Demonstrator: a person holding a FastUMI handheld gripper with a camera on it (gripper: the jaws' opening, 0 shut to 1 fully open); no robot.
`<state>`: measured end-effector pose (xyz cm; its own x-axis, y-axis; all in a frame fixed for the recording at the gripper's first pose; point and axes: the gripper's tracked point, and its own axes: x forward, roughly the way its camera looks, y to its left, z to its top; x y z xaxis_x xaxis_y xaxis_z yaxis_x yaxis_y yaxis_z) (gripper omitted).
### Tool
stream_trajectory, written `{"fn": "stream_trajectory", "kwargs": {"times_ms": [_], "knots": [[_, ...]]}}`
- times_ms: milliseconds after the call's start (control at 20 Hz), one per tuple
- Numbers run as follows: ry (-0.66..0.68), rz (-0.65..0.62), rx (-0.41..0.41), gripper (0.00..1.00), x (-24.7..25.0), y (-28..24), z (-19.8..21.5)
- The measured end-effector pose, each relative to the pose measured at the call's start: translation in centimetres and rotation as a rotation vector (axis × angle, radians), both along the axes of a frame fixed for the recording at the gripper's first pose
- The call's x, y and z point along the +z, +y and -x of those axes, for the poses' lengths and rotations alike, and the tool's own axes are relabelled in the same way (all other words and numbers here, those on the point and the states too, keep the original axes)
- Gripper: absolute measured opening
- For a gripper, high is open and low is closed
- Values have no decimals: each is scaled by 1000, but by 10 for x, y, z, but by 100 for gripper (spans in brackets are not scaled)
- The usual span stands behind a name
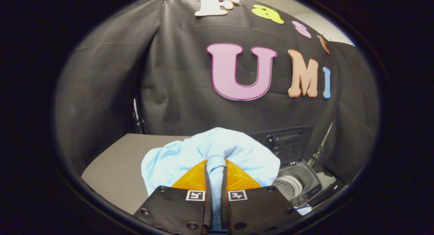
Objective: Put the clothes into the washing machine and then close the washing machine lid.
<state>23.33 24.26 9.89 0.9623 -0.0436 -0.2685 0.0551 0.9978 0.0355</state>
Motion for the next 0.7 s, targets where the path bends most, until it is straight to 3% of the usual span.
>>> {"fn": "stream_trajectory", "kwargs": {"times_ms": [150, 450, 700], "knots": [[-79, -39, -29, 10, 16, -31, -2], [-251, 60, -82, 10, 50, -94, -11], [-321, 82, -95, 10, 44, -137, -19]]}}
